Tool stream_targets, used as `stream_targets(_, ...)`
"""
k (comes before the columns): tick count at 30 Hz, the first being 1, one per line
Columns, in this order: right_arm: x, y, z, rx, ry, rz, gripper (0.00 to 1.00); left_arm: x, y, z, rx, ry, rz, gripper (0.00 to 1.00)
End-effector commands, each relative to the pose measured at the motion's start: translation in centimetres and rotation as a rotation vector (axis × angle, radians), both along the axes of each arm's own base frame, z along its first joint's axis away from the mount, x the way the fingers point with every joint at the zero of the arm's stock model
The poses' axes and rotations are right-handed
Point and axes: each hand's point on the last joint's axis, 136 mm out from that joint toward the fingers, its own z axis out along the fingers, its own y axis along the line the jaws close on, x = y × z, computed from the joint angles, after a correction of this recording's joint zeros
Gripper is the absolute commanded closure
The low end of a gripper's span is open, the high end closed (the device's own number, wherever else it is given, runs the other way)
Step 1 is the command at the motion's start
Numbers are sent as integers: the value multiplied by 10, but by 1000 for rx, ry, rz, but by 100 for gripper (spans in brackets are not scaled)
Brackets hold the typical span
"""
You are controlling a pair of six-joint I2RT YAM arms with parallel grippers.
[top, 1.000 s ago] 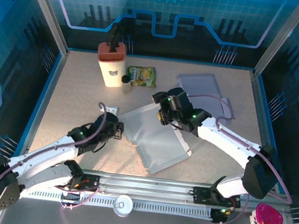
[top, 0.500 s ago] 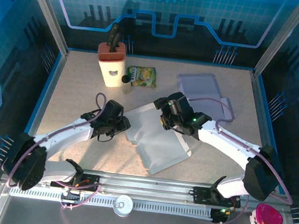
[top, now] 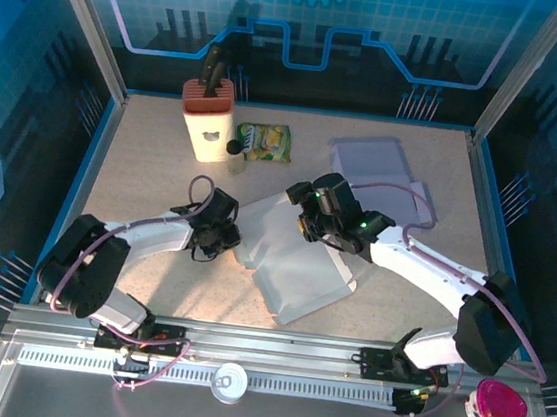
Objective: Fold the paper box
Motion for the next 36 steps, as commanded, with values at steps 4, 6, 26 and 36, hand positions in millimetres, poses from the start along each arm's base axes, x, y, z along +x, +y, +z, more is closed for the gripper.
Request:
stream_targets(4, 0, 2, -1, 14, -2, 14, 28, 13, 9, 20, 49, -178, -26, 100)
stream_targets(6, -1, 5, 0, 19, 2, 15, 28, 18, 10, 45, 139, -329, -74, 100)
stream_targets(26, 19, 29, 24, 107, 103, -107, 27, -6, -19, 131, 457, -1043, -349, 100)
stream_targets(36, 24, 14, 25, 87, 123, -176, 48, -12, -28, 136, 480, -1083, -374, 100)
